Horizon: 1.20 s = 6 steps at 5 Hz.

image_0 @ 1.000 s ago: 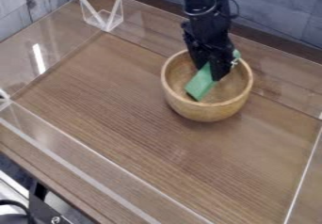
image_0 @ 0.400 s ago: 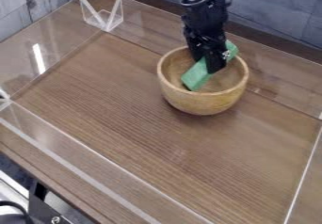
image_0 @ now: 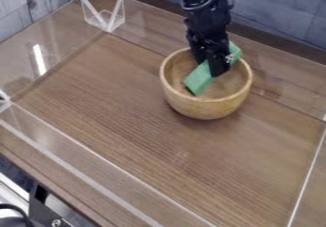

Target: Put green stick into wooden bowl

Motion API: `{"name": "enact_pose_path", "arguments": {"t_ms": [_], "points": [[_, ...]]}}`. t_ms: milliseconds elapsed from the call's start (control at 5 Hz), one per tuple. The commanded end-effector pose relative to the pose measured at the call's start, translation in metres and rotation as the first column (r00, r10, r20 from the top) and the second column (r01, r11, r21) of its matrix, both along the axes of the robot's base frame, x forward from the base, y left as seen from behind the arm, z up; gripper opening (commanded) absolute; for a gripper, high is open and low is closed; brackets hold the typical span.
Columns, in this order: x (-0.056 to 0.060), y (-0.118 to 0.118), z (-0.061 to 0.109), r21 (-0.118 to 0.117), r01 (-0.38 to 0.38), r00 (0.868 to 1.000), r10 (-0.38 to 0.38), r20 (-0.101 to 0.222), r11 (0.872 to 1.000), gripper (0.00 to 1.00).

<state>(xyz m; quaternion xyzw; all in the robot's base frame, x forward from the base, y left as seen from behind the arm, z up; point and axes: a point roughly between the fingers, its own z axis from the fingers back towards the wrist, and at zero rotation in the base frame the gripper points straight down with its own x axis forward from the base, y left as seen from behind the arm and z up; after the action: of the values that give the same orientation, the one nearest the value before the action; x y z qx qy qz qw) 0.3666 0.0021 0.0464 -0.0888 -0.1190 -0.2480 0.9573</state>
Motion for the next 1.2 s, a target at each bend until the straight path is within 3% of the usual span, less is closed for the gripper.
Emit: {"name": "enact_pose_path", "arguments": {"t_ms": [0, 200, 600, 1000], "points": [[-0.003, 0.001, -0.019, 0.007, -0.053, 0.999, 0.053, 0.0, 0.999, 0.0], [-0.009, 0.01, -0.011, 0.003, -0.112, 0.994, 0.112, 0.0, 0.994, 1.0], [-0.014, 0.01, -0.015, -0.008, -0.049, 0.999, 0.049, -0.01, 0.999, 1.0], [-0.028, -0.007, -0.004, -0.022, -0.017, 1.0, 0.017, -0.014, 1.0, 1.0]]}}
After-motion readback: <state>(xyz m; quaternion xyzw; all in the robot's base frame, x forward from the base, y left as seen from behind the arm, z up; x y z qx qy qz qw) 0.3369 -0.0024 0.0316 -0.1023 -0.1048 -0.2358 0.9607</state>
